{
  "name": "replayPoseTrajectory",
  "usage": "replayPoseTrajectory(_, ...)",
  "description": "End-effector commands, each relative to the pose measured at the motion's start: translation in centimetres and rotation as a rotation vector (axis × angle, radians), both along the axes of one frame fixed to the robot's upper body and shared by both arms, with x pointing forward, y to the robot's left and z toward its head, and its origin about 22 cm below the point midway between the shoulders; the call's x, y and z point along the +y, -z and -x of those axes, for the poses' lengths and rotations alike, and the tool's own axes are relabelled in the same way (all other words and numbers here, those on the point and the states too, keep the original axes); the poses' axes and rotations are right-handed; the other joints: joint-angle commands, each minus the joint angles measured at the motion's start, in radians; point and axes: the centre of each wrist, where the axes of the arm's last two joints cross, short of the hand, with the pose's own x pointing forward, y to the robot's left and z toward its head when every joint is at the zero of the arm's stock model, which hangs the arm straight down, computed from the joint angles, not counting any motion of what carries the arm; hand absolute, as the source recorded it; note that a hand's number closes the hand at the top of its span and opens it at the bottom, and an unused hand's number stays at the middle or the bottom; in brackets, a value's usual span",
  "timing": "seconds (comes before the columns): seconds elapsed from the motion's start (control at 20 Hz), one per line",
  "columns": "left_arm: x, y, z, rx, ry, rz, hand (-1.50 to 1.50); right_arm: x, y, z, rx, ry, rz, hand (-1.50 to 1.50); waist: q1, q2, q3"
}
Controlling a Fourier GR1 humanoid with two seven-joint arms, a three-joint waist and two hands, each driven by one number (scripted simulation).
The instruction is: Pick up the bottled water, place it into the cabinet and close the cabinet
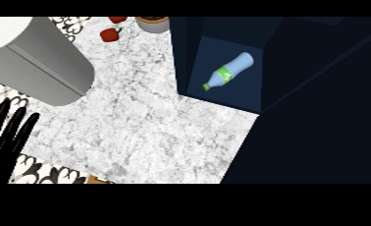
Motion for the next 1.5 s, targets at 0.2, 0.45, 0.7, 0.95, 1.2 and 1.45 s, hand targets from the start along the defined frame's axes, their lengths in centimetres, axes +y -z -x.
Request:
replayPoseTrajectory(0.2,0.8,-0.5,-0.3,-0.003,0.003,-0.023,-1.50,1.7,-1.0,-0.4,-0.060,-0.125,0.113,1.50,0.000,0.004,0.000)
replayPoseTrajectory(0.45,0.9,-0.5,-0.5,-0.018,0.004,-0.002,-1.50,1.6,-1.3,-0.9,-0.082,-0.103,0.076,1.50,-0.007,0.008,-0.002)
replayPoseTrajectory(0.7,1.2,-0.1,-0.3,0.000,-0.006,0.001,-1.50,2.0,-0.4,-0.9,-0.010,-0.099,0.014,1.50,-0.006,0.025,0.000)
replayPoseTrajectory(0.95,1.0,-0.8,-0.8,-0.033,0.027,0.000,-1.50,2.4,0.3,-0.6,0.069,-0.187,-0.024,1.50,0.030,0.048,0.003)
replayPoseTrajectory(1.2,1.3,-1.1,-1.2,-0.045,0.030,-0.009,-1.50,2.2,0.6,-1.1,0.087,-0.138,-0.063,1.50,0.039,0.058,0.005)
replayPoseTrajectory(1.45,1.7,-1.4,-1.3,-0.049,0.030,-0.013,-1.50,1.6,0.5,-2.1,0.059,-0.033,-0.037,1.50,0.039,0.054,0.006)
